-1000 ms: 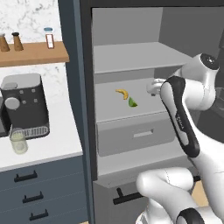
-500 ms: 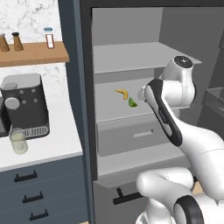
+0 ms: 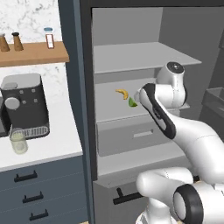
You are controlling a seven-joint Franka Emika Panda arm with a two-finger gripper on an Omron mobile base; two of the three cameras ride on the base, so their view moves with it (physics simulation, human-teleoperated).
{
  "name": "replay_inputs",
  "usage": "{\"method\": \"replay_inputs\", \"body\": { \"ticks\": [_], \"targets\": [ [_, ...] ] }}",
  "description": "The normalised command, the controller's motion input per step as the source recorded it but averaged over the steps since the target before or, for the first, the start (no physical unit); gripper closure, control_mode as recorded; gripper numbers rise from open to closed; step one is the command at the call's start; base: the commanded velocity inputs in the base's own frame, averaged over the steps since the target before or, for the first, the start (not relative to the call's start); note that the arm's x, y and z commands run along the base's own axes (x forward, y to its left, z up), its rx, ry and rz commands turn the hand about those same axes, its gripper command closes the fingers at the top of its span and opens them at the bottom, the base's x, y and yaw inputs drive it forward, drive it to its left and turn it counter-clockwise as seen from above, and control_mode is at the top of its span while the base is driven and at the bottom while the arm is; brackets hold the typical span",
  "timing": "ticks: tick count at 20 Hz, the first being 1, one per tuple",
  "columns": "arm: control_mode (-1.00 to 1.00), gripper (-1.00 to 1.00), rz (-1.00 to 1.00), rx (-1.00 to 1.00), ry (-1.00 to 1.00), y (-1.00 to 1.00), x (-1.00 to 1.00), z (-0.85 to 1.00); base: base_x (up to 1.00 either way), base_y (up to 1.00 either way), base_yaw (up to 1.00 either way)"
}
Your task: Grab a lemon wedge from the fridge and one ice cube from the ice bowl, and put them in the glass of lemonade.
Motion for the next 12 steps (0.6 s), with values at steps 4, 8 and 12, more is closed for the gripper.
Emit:
{"method": "replay_inputs", "body": {
  "ticks": [4, 8, 12],
  "targets": [
    [-1.0, -1.0, 0.05, 0.0, 0.0, 0.0, 0.46, -0.05, 0.0, 0.0, 0.0],
    [-1.0, -1.0, 0.03, 0.0, 0.01, 0.0, 0.49, -0.24, 0.0, 0.0, 0.0],
    [-1.0, -1.0, 0.03, 0.0, 0.02, 0.0, 0.4, -0.3, 0.0, 0.0, 0.0]
  ]
}}
